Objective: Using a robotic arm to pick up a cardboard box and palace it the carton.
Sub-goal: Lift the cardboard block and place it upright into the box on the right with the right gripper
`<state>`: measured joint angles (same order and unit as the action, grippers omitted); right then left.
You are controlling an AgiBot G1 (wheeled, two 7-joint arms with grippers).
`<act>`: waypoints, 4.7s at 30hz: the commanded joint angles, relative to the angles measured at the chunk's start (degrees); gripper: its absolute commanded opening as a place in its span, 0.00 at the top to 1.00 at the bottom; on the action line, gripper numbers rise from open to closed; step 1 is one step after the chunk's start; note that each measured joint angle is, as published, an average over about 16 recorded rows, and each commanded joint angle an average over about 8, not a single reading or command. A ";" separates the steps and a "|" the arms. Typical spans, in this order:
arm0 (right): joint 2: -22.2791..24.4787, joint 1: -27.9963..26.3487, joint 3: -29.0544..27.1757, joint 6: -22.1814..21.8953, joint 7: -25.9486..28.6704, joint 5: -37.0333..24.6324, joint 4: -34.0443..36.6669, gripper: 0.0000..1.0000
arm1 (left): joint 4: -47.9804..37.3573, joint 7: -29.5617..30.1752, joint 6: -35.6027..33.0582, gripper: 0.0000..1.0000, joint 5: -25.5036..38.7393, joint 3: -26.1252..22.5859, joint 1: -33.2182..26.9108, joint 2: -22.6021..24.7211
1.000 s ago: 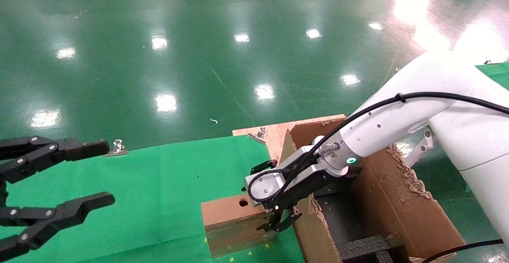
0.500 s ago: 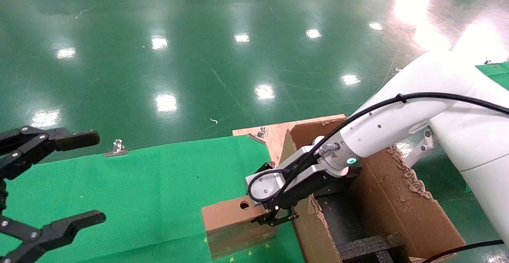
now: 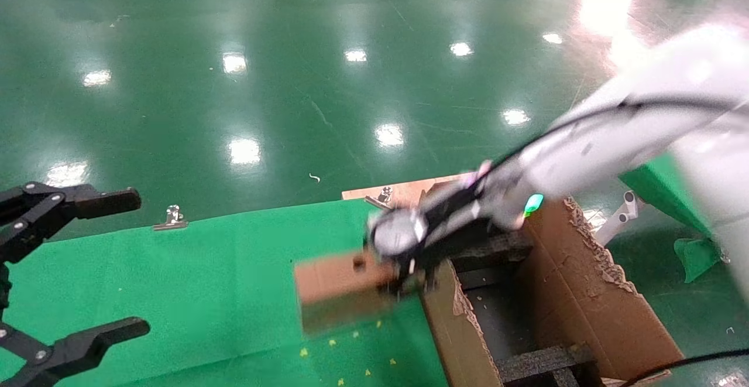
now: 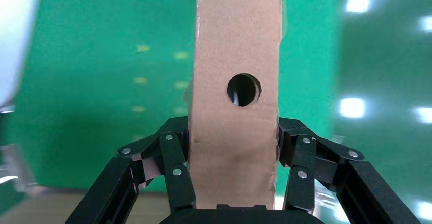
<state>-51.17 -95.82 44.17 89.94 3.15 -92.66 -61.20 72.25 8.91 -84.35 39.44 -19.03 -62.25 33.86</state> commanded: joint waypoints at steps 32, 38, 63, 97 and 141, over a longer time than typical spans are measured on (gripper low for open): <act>27.93 -26.35 15.01 1.29 5.18 7.22 -1.60 1.00 | 0.00 -0.01 0.01 0.00 -0.02 -0.03 -0.01 -0.01; 36.00 -27.14 19.44 1.00 10.05 6.60 -8.06 1.00 | 0.00 -0.02 0.01 0.00 -0.02 -0.03 -0.01 -0.01; 40.24 -21.89 24.79 -8.13 28.66 7.33 -8.84 1.00 | -0.02 -0.03 0.02 0.00 -0.04 -0.04 0.00 -0.02; 43.54 -10.63 32.38 -25.70 73.84 0.50 -14.77 1.00 | -0.05 -0.05 0.05 0.00 -0.05 -0.06 0.00 -0.02; 26.99 5.67 41.84 -41.41 110.26 -26.30 -14.14 1.00 | -0.05 -0.06 0.06 0.00 -0.08 -0.09 -0.01 -0.03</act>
<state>-24.33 -90.19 85.98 48.64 113.15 -118.62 -74.98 72.20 8.85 -84.29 39.36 -19.12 -62.26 33.83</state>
